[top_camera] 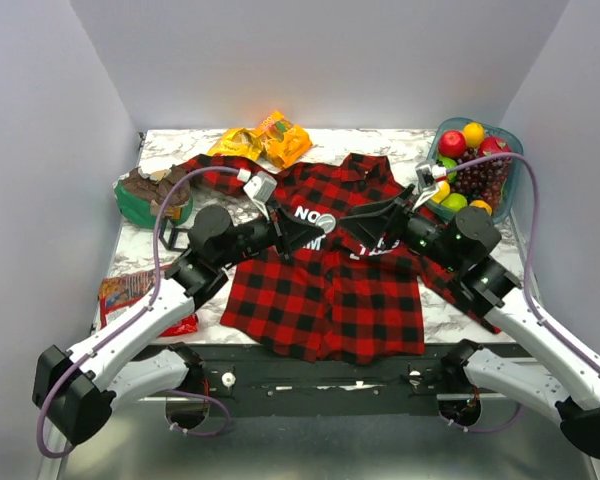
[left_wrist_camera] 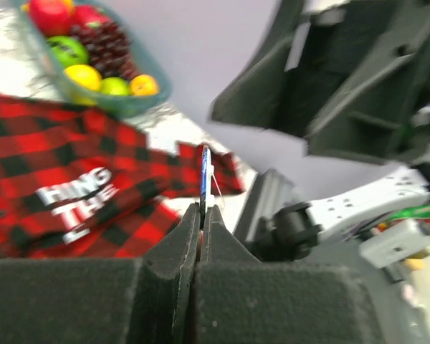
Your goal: Pin the brooch onto the clothing
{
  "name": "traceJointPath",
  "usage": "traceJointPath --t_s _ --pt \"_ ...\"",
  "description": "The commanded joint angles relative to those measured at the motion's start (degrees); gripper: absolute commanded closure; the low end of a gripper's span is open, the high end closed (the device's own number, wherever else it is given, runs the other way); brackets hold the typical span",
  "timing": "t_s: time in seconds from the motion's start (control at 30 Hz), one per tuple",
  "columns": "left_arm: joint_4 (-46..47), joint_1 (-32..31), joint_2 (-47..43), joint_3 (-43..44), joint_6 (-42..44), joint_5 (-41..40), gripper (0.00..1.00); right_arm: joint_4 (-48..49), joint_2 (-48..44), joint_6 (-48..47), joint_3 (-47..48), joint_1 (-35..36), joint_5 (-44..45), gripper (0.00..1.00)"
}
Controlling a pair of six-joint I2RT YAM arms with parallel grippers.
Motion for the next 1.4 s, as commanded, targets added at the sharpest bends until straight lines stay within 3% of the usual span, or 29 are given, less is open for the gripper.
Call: traceJointPath --t_s 0.0,0.07,0.27,0.57,0.77,0.93,1.07,1.37 --pt "-29.1 2.7 1.0 10.3 17.9 0.1 1.0 -22.7 -1.6 -8.7 5.7 0.3 10.4 0.27" --pt "-36.8 4.1 2.3 14.3 21.2 -2.7 1.0 -28.2 -1.2 -8.4 6.2 0.3 14.6 0.25" --pt "-39.4 13.6 9.1 19.7 19.2 -3.1 1.0 -37.4 6.6 -7.0 5.8 0.3 14.9 0.24" --pt "-50.0 11.7 24.0 34.4 25.9 -12.2 1.0 -37.9 19.2 -10.9 11.1 0.0 26.8 0.18" --pt "-47.2 11.7 31.8 40.5 23.9 -7.2 1.0 -36.8 35.0 -11.6 18.3 -6.5 20.0 0.17" --pt "-47.0 11.8 35.3 40.6 25.5 -7.5 1.0 -36.9 45.1 -11.9 24.1 -8.9 19.2 0.18" --pt "-43.6 11.8 34.7 36.0 26.1 -7.6 1.0 -38.1 53.1 -11.3 29.4 -10.2 17.3 0.18" --pt "-45.9 11.9 33.1 34.9 28.5 -11.8 1.0 -44.5 66.7 -8.7 40.5 -11.2 18.2 0.18"
